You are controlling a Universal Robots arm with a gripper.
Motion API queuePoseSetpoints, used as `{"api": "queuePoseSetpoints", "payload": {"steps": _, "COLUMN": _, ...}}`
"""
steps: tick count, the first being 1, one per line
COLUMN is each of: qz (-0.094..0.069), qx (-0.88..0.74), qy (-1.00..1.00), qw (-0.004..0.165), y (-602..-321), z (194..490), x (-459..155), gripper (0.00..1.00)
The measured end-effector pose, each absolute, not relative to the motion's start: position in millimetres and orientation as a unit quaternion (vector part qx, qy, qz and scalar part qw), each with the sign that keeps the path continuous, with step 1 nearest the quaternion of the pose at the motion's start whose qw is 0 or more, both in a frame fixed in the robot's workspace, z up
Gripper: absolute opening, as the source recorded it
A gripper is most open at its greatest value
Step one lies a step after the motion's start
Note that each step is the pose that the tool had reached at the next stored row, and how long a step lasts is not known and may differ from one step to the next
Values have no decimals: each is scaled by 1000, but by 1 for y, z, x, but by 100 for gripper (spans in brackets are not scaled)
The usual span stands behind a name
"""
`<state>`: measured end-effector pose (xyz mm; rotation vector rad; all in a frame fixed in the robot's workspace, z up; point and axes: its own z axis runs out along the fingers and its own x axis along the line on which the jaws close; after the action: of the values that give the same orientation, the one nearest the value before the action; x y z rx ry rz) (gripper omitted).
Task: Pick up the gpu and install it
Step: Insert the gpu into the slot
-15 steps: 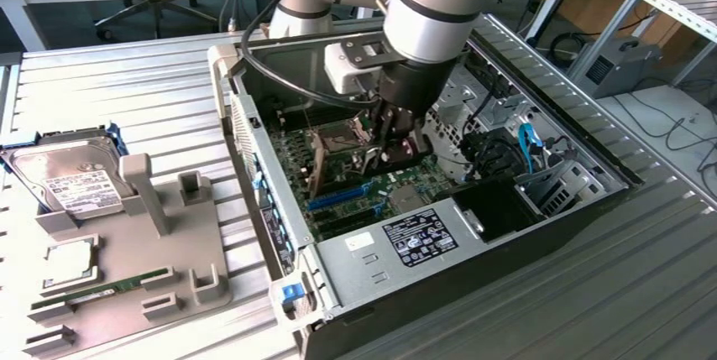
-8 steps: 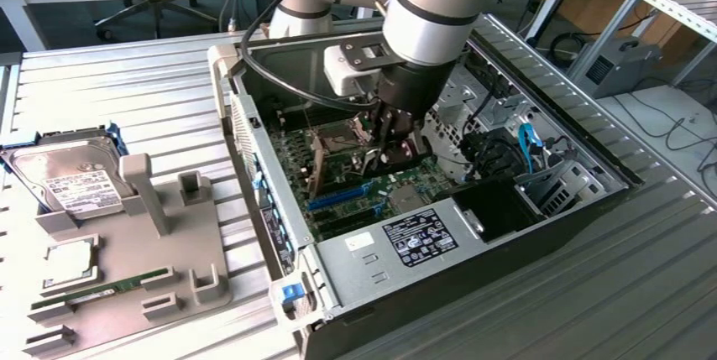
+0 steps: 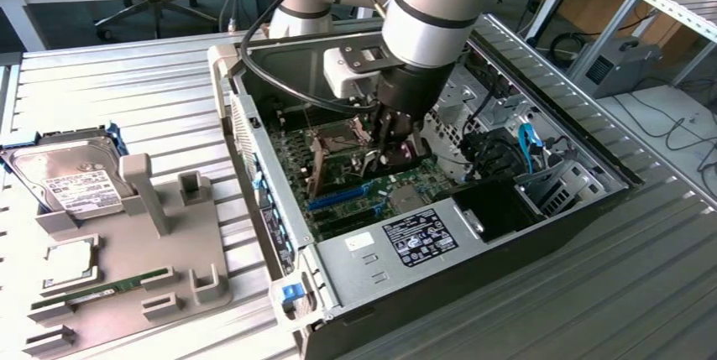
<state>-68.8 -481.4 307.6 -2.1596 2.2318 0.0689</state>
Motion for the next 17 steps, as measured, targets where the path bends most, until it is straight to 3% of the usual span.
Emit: {"api": "queuePoseSetpoints", "payload": {"steps": 17, "qz": 22, "qx": -695, "qy": 718, "qw": 18, "y": -482, "z": 300, "x": -69, "gripper": 26}}
